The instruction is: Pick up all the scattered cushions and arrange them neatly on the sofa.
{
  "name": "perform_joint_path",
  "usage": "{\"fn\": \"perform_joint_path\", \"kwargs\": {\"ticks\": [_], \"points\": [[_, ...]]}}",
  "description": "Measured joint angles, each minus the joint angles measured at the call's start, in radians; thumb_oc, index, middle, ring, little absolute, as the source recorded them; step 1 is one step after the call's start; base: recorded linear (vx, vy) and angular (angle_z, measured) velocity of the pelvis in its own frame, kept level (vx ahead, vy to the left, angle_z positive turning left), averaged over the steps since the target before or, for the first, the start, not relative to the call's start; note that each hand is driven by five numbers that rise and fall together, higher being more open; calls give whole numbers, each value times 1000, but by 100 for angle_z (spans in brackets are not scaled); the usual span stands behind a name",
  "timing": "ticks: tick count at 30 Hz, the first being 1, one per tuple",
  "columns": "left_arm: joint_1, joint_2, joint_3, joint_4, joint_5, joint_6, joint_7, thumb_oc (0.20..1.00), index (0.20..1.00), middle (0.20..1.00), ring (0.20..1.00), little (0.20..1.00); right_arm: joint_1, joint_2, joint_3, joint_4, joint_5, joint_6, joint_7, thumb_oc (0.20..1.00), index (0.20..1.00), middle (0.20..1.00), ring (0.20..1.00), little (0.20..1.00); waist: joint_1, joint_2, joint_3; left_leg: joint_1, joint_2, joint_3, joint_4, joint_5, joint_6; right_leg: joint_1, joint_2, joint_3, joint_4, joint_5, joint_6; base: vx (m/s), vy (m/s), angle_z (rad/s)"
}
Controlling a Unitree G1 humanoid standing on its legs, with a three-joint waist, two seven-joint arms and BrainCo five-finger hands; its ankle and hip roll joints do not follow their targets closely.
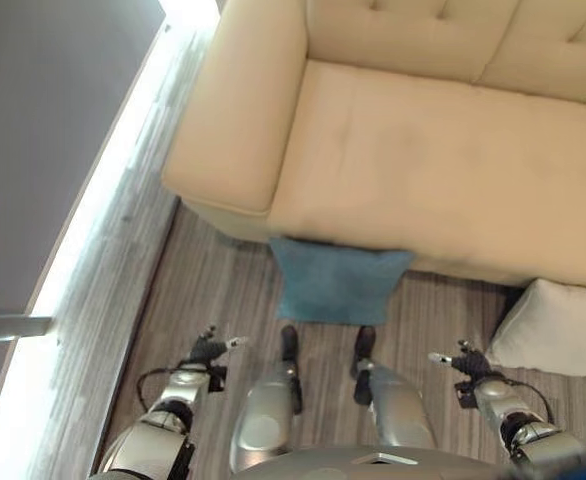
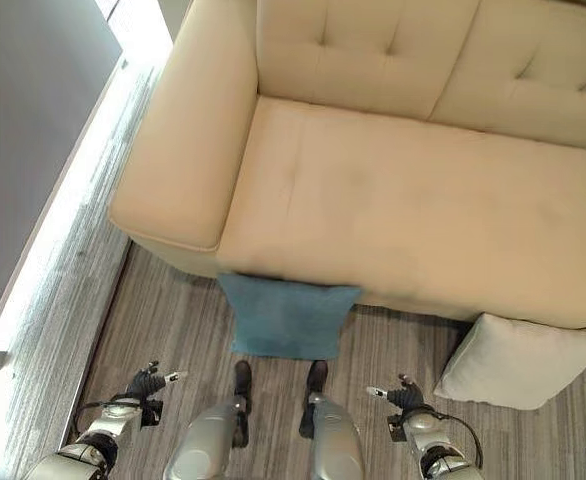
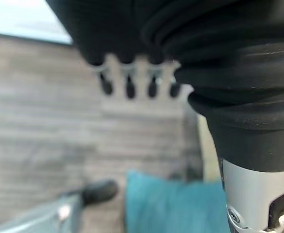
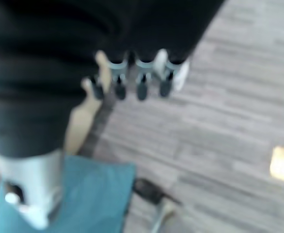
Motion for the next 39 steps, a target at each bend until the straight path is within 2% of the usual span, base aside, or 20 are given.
{"fn": "perform_joint_path", "kwargs": {"ticks": [2,3,5,7,9,14,18,23,28,32,39], "points": [[-58,3,-1,-5,-29,-8,29,1000,1000,1000,1000,1000,-50,8,0,-27,22,-5,-12,1000,1000,1000,1000,1000,-4,5,46,-23,-2,2,8,15,9,-26,-2,2,11,12,-5,-111,27,2],[-74,2,-7,-9,-46,-13,35,1000,1000,1000,1000,1000,-70,6,1,-46,30,-6,-22,1000,1000,1000,1000,1000,-5,6,49,-50,-2,2,27,8,10,-54,-6,6,34,4,-9,-104,24,1],[-147,11,-39,-40,-85,-21,57,1000,1000,1000,1000,1000,-131,-23,-1,-102,57,-16,-65,1000,1000,1000,1000,1000,-10,6,55,-188,-3,4,101,-6,12,-195,-20,18,115,-15,-14,-109,45,4],[-201,9,-38,-51,-107,-34,71,1000,1000,1000,1000,1000,-192,-29,-1,-122,66,-24,-86,1000,1000,1000,1000,1000,-21,3,85,-232,-1,2,130,-7,14,-241,-22,22,139,-13,-20,-84,46,2],[-231,17,-81,-77,-142,-44,89,1000,1000,1000,1000,1000,-212,-44,-1,-194,75,-38,-123,1000,1000,1000,1000,1000,-32,-2,82,-310,4,8,198,-38,18,-325,-26,47,204,-24,-29,-37,21,-11],[-372,6,-82,-92,-220,-75,140,1000,1000,1000,1000,1000,-332,-75,7,-258,94,-63,-215,1000,1000,1000,1000,1000,-62,-4,82,-545,29,29,386,-98,29,-543,-24,86,324,-44,-37,-26,10,-16],[-490,0,-80,-116,-258,-79,164,1000,1000,1000,1000,1000,-413,-98,17,-324,93,-79,-267,1000,1000,1000,1000,1000,-74,-7,84,-729,43,31,509,-120,39,-719,-25,106,420,-48,-43,1,2,-5],[-543,1,-78,-127,-291,-81,198,1000,1000,1000,1000,1000,-458,-89,36,-413,93,-108,-313,1000,1000,1000,1000,1000,-88,-15,90,-833,56,51,575,-144,43,-832,-14,140,457,-53,-31,4,13,-14],[-565,10,-82,-208,-297,-81,220,1000,1000,1000,1000,1000,-424,-99,33,-453,92,-123,-338,1000,1000,1000,1000,1000,-96,-19,81,-933,61,52,618,-137,45,-932,-15,145,496,-45,-43,1,0,-1],[-640,59,-114,-210,-296,-81,227,1000,1000,1000,1000,1000,-434,-120,36,-466,91,-124,-341,1000,1000,1000,1000,1000,-111,-19,79,-1002,61,52,655,-140,49,-1002,-14,152,524,-36,-39,0,0,0],[-753,115,-150,-212,-296,-81,227,1000,1000,1000,1000,1000,-533,-130,48,-469,92,-126,-337,1000,1000,1000,1000,1000,-110,-18,65,-1109,67,57,679,-143,55,-1107,-12,163,539,-33,-39,-2,-2,-2]]}}
